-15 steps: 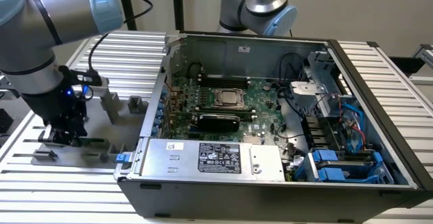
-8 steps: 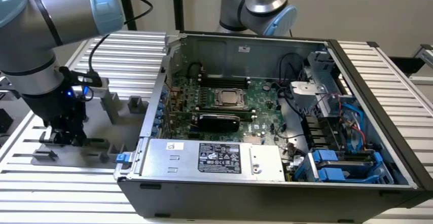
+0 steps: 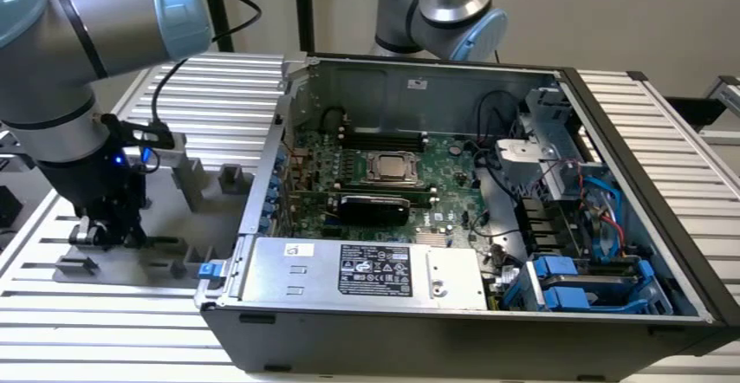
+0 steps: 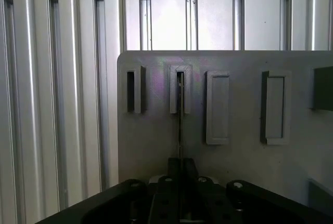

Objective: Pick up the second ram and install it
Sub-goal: 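Pick up the second ram and move it above second insertion slot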

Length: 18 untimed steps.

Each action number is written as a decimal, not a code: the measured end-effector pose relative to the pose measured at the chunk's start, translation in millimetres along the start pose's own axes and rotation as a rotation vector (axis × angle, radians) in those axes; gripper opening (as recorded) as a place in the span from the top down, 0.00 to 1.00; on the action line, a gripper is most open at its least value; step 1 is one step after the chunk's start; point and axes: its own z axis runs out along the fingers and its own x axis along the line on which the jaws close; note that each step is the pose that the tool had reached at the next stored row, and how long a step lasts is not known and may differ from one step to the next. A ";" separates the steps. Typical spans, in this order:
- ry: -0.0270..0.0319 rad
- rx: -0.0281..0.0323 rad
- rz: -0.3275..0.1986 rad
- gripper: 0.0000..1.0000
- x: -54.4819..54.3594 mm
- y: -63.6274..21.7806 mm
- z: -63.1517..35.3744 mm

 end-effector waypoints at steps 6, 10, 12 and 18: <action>-0.0001 -0.0003 0.009 1.00 0.0 0.0 0.0; -0.0001 -0.0003 0.009 1.00 0.0 0.0 0.0; -0.0002 -0.0003 0.008 1.00 0.1 0.0 0.0; 0.0002 0.0004 -0.014 1.00 2.7 0.7 0.1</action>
